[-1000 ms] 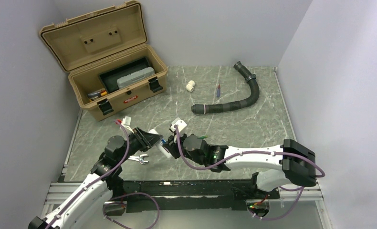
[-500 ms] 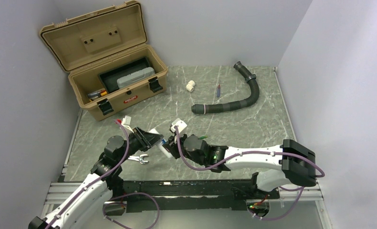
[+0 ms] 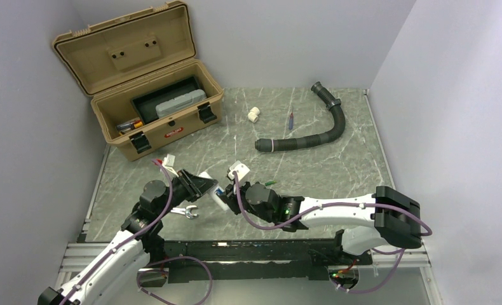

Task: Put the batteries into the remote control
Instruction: Load the battery into the remote control.

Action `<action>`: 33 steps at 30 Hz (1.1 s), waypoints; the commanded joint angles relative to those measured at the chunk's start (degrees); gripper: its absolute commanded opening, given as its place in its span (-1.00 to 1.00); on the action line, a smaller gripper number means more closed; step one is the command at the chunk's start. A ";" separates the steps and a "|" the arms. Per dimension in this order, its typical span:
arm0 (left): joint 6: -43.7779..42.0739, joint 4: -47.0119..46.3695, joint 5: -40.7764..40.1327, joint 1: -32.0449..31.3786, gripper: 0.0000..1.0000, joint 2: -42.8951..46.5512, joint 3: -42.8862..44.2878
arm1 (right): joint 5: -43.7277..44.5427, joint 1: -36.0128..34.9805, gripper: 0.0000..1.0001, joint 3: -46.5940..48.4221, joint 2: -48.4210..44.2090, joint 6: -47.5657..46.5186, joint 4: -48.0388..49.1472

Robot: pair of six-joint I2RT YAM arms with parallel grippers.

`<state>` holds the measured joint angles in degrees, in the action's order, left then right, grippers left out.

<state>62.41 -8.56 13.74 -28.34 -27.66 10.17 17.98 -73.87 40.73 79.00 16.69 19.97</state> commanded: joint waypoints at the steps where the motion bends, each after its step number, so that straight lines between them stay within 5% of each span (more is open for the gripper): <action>1: 1.37 -3.85 1.38 -0.22 -1.00 0.07 0.79 | 1.60 -0.13 -0.77 -0.91 -1.55 -0.03 1.59; 20: 1.70 -4.47 1.56 -0.23 -1.00 0.13 0.37 | 2.82 -0.11 -0.48 -0.95 -1.78 -0.35 0.78; 33: 1.85 -4.80 1.64 -0.15 -1.00 0.17 0.11 | 2.91 -0.14 -0.69 -0.94 -1.97 -0.52 0.44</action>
<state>62.87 -8.78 13.87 -28.34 -27.97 9.82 19.57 -74.04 40.38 78.61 16.64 19.86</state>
